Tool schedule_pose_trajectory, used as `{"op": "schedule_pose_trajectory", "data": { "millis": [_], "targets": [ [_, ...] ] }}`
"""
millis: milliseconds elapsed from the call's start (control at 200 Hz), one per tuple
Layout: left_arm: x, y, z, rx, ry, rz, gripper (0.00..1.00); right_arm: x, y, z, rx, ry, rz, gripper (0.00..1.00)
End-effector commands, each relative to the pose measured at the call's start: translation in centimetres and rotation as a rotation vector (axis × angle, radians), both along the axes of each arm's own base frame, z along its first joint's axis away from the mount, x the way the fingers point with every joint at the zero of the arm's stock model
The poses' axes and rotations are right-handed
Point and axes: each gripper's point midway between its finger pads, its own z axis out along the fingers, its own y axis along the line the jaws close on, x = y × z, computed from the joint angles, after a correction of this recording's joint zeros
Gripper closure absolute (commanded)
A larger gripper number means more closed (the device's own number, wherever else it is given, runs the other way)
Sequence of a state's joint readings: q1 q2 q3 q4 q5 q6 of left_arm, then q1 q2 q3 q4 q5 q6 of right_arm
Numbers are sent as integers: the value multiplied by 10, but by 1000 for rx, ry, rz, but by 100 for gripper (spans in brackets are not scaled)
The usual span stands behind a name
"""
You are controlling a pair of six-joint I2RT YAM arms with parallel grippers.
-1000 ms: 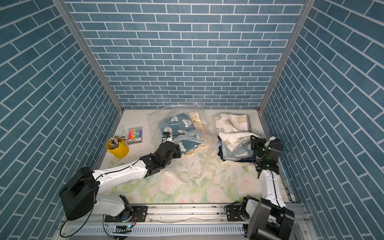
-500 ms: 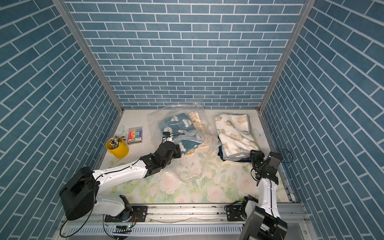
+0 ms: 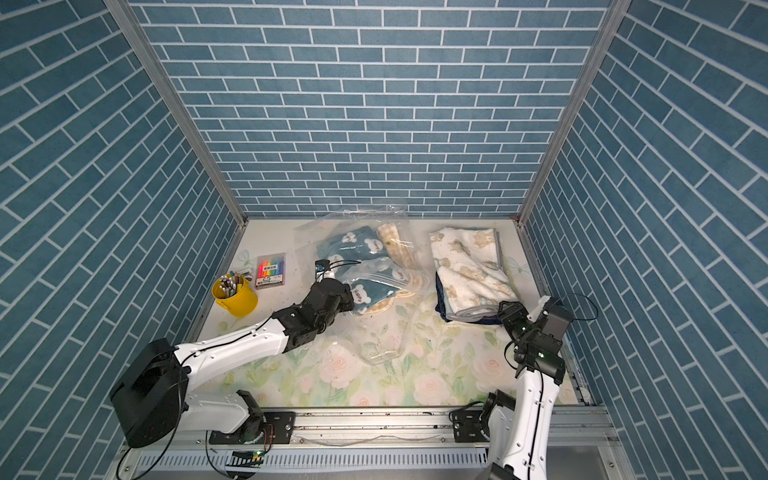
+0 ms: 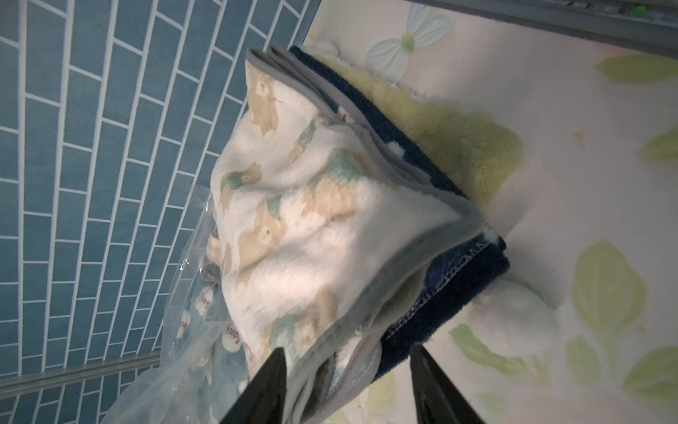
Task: Take the blanket out of the vacuum bag
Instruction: Place the blanket at the center of the board.
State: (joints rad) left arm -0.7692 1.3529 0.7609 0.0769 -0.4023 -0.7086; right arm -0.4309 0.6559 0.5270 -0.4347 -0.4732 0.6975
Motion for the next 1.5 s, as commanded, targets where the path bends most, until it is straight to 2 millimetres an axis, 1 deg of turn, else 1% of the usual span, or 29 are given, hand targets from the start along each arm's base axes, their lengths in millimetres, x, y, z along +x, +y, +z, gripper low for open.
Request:
{"op": "schedule_pose_trajectory", "data": {
  "millis": [0, 60, 175, 260, 300, 365, 440, 590, 685, 740, 815, 950, 1030, 1095, 1165, 1260, 1295, 1385, 1465, 1495],
  "targets": [
    [5, 23, 9, 20, -18, 84, 100, -7, 10, 13, -100, -2, 86, 51],
    [5, 29, 9, 31, -16, 108, 100, -6, 14, 24, -123, -22, 112, 53],
    [6, 42, 8, 41, -14, 161, 100, -1, 27, 46, -171, -72, 179, 63],
    [6, 44, 4, 29, -7, 171, 100, 4, 37, 66, -198, -127, 226, 66],
    [6, 44, 3, 24, -4, 172, 100, 8, 40, 70, -216, -127, 253, 66],
    [5, 42, 1, 17, 3, 166, 100, 16, 46, 69, -276, -107, 300, 66],
    [5, 39, -1, 0, 5, 150, 100, 28, 59, 60, -338, -46, 378, 66],
    [6, 25, -6, -14, 24, 89, 100, 52, 108, 36, -506, 74, 557, 55],
    [5, 19, -10, -3, 44, 54, 100, 63, 118, 19, -688, 162, 591, 50],
    [4, 18, -11, 1, 48, 42, 100, 67, 117, 11, -784, 210, 588, 47],
    [2, 18, -12, -1, 50, 34, 100, 68, 127, 4, -877, 239, 630, 42],
    [2, 16, -16, -8, 57, 28, 100, 76, 132, -11, -1013, 303, 624, 43],
    [2, 14, -18, -13, 64, 21, 100, 78, 127, -23, -1063, 360, 608, 47],
    [2, 14, -18, -19, 65, 20, 100, 80, 125, -27, -1079, 372, 591, 58],
    [1, 14, -19, -19, 65, 20, 100, 81, 120, -26, -1101, 379, 564, 66],
    [1, 15, -20, -17, 66, 21, 100, 80, 117, -31, -1113, 395, 564, 78],
    [1, 15, -19, -14, 64, 21, 100, 80, 117, -33, -1112, 398, 567, 86],
    [0, 16, -20, -8, 65, 23, 100, 83, 115, -27, -1113, 371, 529, 100],
    [1, 16, -20, -8, 63, 23, 100, 87, 115, -16, -1072, 322, 498, 100],
    [1, 16, -20, -7, 63, 23, 100, 89, 113, -9, -1060, 300, 477, 100]
  ]
}}
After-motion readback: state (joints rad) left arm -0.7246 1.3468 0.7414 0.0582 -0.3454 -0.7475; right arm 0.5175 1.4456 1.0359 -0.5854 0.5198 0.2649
